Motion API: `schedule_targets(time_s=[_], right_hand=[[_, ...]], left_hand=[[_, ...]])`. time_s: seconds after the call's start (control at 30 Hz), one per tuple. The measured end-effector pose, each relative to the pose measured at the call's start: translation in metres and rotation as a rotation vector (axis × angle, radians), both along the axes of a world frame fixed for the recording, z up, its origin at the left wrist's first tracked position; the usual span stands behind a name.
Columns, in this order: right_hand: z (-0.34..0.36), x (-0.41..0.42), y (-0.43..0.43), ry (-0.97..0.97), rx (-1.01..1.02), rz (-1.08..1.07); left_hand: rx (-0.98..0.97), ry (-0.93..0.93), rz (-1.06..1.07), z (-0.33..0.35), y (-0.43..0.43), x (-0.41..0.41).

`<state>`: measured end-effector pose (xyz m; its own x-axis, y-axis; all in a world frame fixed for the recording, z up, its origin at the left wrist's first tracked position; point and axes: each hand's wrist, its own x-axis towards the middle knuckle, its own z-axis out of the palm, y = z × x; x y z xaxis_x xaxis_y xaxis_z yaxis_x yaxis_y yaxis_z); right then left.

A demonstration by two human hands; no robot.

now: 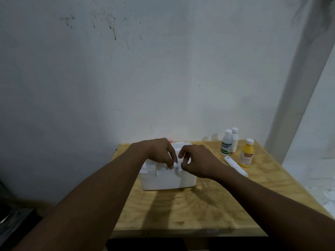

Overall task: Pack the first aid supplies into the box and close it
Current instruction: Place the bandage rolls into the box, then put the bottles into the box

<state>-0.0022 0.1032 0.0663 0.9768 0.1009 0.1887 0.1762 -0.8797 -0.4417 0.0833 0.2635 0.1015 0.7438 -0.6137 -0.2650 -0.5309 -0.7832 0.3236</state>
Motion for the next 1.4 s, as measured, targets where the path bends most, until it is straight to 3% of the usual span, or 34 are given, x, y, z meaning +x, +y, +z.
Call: schedule_targets(time_s=[0.47,0.7,0.87,1.03,1.17,1.4], right_hand=[[0.001,0.001,-0.011,-0.105,0.107,-0.037],[0.009,-0.003,-0.064,-0.213,0.237,-0.241],[0.006,-0.010,-0.124,-0.294,0.206,-0.477],[-0.009,-0.008,-0.171,-0.230,0.121,-0.628],[-0.023,-0.003,-0.193,-0.115,0.066,-0.594],[-0.033,0.001,-0.201,-0.185,0.104,-0.528]], left_hand=[[-0.129,0.055,0.097,0.007,-0.008,0.007],[-0.218,-0.112,0.076,0.007,-0.050,0.006],[-0.104,-0.261,-0.052,-0.002,-0.112,-0.006],[-0.006,-0.268,-0.185,-0.033,-0.170,-0.011],[0.056,-0.255,-0.252,-0.062,-0.202,-0.014],[0.122,-0.342,-0.295,-0.086,-0.218,-0.009]])
